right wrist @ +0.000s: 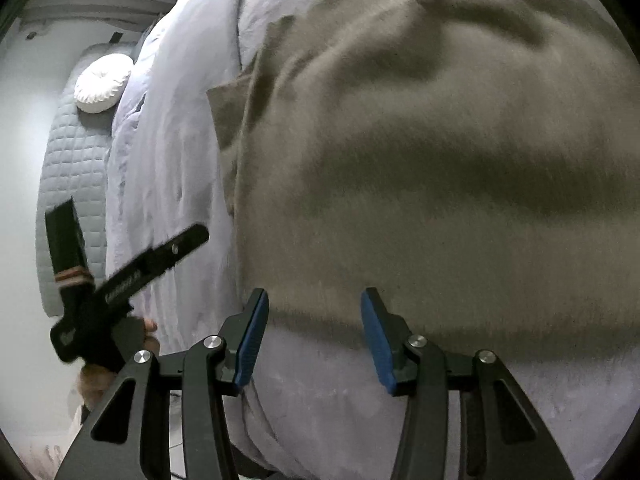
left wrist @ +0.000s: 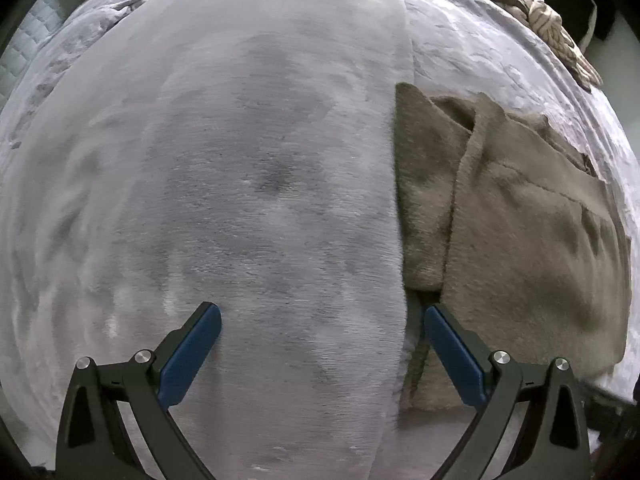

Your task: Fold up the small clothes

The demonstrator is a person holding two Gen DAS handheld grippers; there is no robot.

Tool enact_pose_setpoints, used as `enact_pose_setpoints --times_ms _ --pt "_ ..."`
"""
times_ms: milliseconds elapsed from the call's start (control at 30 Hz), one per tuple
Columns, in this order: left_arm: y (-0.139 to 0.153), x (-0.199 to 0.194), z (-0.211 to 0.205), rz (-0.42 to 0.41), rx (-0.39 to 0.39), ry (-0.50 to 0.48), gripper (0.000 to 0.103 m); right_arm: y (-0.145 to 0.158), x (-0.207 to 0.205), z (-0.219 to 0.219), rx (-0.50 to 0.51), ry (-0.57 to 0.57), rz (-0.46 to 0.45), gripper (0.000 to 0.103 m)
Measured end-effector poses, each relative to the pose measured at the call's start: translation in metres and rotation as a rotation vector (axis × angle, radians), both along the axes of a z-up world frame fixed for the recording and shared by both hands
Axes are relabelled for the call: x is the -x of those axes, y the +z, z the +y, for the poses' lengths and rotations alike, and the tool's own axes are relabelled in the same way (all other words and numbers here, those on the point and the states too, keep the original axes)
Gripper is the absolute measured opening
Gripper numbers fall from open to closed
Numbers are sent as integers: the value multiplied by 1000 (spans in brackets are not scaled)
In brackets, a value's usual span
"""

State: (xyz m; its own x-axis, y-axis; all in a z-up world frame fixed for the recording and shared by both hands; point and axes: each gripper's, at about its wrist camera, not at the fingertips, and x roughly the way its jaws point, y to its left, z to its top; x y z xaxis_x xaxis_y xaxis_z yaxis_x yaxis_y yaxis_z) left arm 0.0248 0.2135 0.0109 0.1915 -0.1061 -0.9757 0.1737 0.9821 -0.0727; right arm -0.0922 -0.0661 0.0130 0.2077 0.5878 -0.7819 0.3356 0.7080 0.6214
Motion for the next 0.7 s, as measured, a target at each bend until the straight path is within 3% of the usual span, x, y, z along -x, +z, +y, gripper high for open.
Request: enact_pose_setpoints --times_ms 467,700 --pt "-10 1 -47 7 -24 -64 102 -33 33 1 -159 -206 23 54" --pt "-7 1 -29 23 84 -29 102 -51 30 1 -300 -378 5 57"
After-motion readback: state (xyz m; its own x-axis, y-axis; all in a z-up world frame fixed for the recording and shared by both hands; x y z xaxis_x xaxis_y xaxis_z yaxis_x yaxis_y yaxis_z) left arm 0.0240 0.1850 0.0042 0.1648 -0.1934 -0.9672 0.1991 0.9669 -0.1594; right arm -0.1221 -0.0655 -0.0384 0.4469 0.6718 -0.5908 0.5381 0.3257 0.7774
